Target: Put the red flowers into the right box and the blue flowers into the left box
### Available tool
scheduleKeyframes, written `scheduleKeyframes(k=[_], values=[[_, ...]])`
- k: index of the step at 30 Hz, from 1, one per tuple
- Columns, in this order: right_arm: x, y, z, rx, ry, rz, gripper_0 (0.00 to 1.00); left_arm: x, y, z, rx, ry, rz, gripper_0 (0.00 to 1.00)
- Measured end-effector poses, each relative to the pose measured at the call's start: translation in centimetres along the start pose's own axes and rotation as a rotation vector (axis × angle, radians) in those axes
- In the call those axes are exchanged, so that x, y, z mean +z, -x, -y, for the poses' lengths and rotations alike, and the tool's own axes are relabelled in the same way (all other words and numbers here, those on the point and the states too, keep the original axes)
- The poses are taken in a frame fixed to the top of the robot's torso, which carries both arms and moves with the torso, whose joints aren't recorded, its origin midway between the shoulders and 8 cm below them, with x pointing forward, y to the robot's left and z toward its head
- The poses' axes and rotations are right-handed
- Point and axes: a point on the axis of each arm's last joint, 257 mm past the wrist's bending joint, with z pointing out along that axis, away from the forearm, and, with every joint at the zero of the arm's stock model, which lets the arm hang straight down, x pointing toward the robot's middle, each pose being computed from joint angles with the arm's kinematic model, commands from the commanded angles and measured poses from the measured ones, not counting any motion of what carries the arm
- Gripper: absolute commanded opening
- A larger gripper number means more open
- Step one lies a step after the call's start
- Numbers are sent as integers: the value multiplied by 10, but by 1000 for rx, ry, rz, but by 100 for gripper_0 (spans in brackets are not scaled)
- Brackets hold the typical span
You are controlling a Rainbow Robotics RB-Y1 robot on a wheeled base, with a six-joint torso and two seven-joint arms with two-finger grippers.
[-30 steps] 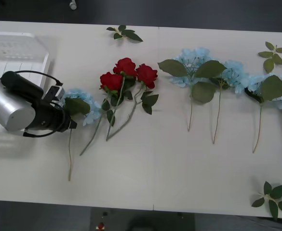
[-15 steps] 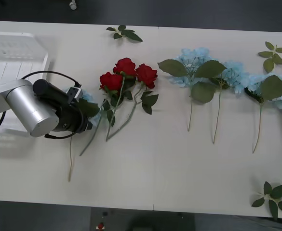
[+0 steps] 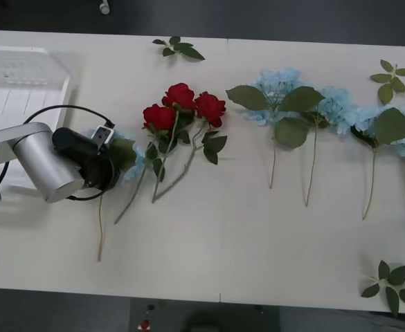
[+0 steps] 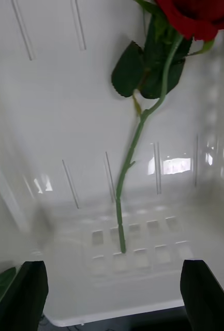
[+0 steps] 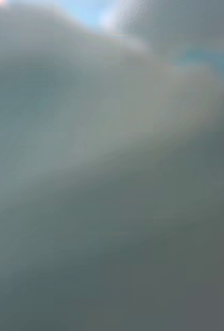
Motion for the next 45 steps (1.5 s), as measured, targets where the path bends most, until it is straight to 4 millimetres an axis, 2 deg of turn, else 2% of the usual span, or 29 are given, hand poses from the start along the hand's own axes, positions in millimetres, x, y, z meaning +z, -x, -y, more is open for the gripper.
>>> scheduleKeyframes(k=[5,9,12,15,19,22,24,28,32,36,40,45], values=[[-28,20,-38,-27,91,8,75,0,1,-4,-3,7,1,0],[-49,51,-91,-37,243,86,75,0,1,-4,-3,8,1,0],[-55,67,-125,-56,309,114,75,1,1,-4,-3,9,0,0],[-52,69,-148,-74,311,81,75,1,1,-5,-4,9,0,0],[-41,60,-162,-111,251,15,75,0,3,-5,-6,9,3,0],[-46,64,-182,-120,275,19,75,-8,2,-11,-36,29,-36,0],[-53,70,-197,-100,306,32,75,-22,3,-13,-85,31,-83,0],[-66,74,-220,-61,366,35,75,-61,32,-14,-128,-19,-92,0],[-76,62,-225,-81,373,-24,75,-101,57,-23,-97,-82,-72,0],[-91,56,-232,-91,397,-57,75,-134,72,-38,-150,-97,-62,0],[-103,71,-243,-95,427,-6,75,-177,79,-63,-127,-83,-72,0],[-102,97,-243,-108,385,94,75,-228,83,-90,-176,-144,-50,0]])
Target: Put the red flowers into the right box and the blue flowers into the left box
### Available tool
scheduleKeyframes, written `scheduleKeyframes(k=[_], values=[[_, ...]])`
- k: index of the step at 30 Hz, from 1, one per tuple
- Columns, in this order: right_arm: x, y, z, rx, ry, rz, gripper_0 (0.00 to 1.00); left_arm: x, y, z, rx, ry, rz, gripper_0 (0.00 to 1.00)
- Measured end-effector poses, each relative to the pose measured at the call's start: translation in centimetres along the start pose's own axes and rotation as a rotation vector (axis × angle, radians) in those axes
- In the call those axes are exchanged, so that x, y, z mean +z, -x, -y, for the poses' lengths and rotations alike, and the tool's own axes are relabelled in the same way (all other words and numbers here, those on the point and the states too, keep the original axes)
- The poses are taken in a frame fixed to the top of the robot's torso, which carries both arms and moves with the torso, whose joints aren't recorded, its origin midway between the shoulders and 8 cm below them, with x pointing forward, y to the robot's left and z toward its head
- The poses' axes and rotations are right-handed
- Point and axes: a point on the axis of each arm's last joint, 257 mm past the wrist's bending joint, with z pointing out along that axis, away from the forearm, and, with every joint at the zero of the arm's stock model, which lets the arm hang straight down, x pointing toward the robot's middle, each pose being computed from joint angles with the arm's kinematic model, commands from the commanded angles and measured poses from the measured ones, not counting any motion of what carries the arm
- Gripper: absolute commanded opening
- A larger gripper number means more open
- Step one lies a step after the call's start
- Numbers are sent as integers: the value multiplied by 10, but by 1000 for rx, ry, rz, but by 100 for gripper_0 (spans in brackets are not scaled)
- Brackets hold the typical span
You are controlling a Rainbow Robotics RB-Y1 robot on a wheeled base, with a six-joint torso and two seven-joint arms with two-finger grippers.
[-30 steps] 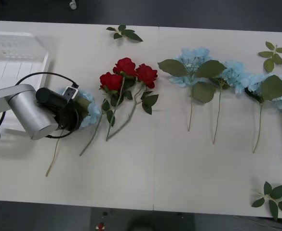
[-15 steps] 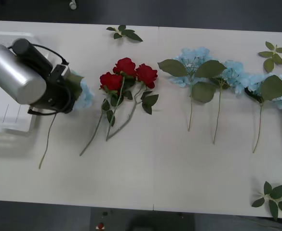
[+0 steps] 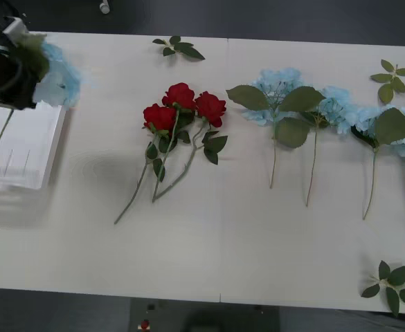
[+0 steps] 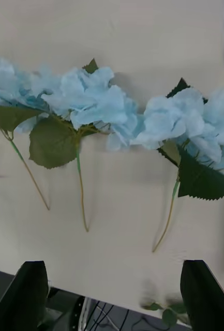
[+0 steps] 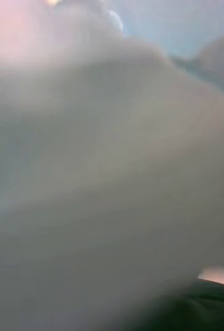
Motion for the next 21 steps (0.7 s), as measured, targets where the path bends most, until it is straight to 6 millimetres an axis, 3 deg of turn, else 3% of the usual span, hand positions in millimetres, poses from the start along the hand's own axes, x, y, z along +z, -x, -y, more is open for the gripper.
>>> scheduleKeyframes(k=[5,11,14,17,21], values=[[16,4,13,-169,-173,-4,75,-36,6,-37,-120,26,67,0],[37,-3,20,-268,-249,-26,75,-58,7,-96,-207,221,109,0],[39,-5,29,-281,-281,-33,75,-67,22,-124,-230,329,185,0],[38,1,31,-290,-295,-12,75,-64,48,-136,-200,391,270,0],[40,8,25,-308,-290,13,75,-30,81,-146,-147,414,360,0]])
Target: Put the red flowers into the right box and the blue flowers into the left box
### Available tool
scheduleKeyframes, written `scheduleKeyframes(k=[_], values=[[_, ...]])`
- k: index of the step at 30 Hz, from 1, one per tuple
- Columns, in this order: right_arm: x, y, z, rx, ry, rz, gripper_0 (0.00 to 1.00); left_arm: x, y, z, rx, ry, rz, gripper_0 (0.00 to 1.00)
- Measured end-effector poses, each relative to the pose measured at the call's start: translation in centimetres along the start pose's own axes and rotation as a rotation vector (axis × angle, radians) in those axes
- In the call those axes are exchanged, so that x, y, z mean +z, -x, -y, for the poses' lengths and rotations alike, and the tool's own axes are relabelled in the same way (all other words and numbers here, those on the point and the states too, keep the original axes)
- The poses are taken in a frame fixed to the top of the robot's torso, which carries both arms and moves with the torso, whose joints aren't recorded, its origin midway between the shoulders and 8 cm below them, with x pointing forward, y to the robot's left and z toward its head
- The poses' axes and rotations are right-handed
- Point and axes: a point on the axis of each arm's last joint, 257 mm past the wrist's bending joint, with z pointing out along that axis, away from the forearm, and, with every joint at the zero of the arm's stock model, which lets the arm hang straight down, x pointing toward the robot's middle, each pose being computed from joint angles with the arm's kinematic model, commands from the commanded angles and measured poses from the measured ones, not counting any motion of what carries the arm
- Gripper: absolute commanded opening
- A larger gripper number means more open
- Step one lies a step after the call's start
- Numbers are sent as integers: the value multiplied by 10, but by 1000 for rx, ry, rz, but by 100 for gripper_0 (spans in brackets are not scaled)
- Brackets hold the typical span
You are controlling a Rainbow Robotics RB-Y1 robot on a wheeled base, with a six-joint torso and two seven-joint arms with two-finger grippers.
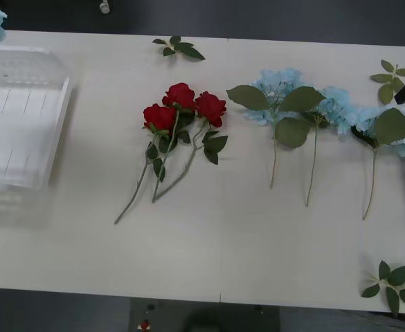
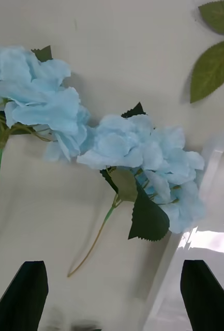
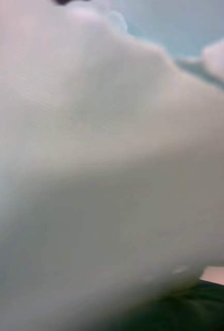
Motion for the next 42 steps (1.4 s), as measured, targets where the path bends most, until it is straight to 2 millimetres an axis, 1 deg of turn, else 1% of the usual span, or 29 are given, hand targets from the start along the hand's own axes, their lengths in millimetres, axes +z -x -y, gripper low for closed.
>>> scheduleKeyframes(k=[2,3,5,7,9,12,15,20,23,26,28,29,30,34,37,39,42], values=[[1,1,-1,-4,1,4,75,25,-2,1,12,4,22,0],[1,0,-1,-4,1,2,75,35,-7,1,17,6,15,0],[3,-2,-1,-1,2,-3,75,51,-21,-2,15,0,-14,0],[4,-3,-3,6,11,-6,75,60,-31,-9,-20,-2,-37,0],[4,-3,-2,12,13,-7,75,63,-37,-21,-77,17,-52,0],[4,-4,0,17,11,-6,75,63,-40,-44,-166,60,-59,0],[4,-4,3,27,7,-6,75,62,-42,-66,-202,100,-58,0],[3,-5,8,29,-5,-7,75,69,-42,-96,-264,134,-28,0],[3,-5,12,23,-19,-9,75,76,-44,-107,-284,147,-7,0],[3,-5,14,19,-29,-7,75,81,-47,-112,-301,147,2,0],[3,0,17,16,-39,10,75,82,-48,-113,-309,147,3,69],[3,2,18,13,-45,17,75,82,-48,-113,-317,148,4,88],[3,3,19,10,-51,24,75,82,-48,-113,-328,148,4,100],[4,11,19,22,-64,50,75,83,-48,-111,-345,139,4,100],[8,18,12,71,-72,81,75,83,-48,-108,-353,126,3,100],[14,18,6,77,-78,84,75,83,-48,-108,-353,126,3,100],[21,11,-4,32,-94,66,75,83,-48,-107,-353,124,3,100]])
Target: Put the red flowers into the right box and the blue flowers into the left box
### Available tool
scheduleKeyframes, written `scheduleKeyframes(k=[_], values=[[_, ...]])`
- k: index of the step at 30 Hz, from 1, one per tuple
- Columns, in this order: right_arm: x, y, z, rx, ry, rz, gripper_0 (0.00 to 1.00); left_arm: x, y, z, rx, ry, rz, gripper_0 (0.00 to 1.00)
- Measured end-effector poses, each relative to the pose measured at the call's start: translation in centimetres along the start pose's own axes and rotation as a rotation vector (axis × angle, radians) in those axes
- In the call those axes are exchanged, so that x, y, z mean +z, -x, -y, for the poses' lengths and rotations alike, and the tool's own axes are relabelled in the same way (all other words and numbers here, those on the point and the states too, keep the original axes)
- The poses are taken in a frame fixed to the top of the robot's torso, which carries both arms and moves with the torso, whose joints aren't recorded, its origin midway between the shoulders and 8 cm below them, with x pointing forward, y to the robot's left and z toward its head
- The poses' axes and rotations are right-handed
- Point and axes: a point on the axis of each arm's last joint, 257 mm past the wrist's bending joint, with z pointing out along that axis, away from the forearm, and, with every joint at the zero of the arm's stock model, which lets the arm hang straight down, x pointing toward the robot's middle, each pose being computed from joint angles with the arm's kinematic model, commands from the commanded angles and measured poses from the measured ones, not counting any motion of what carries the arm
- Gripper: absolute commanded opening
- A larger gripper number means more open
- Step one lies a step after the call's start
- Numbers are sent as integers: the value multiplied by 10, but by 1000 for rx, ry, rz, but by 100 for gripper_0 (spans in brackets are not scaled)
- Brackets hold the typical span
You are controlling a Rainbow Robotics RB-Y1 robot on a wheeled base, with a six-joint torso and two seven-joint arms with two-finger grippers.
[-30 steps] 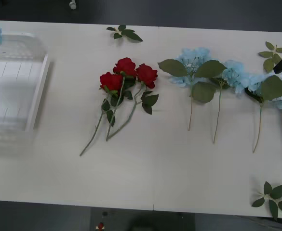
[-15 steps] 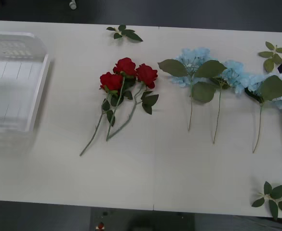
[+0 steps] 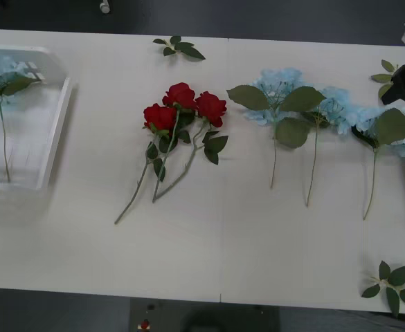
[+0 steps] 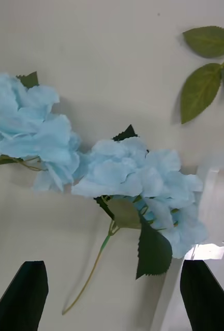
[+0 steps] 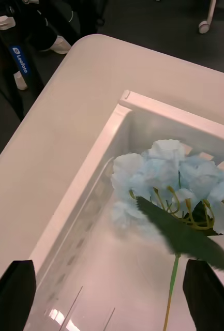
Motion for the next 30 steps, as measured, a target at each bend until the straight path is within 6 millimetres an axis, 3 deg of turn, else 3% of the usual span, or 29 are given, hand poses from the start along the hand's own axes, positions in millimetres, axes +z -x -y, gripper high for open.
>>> scheduleKeyframes(k=[7,10,14,17,21,30], values=[[-22,-3,-14,42,29,57,75,5,-7,8,39,0,-4,100],[-29,-10,-17,57,49,86,75,5,-22,12,30,-13,-59,100],[-30,-22,-22,123,74,114,75,-5,-47,31,106,-104,-170,100],[-28,-32,-27,153,84,116,75,-22,-52,50,240,-215,-210,100],[-26,-35,-37,203,113,140,75,-42,-52,81,289,-368,-213,100],[-12,-31,-70,309,211,257,75,-96,-70,173,510,-837,-103,100]])
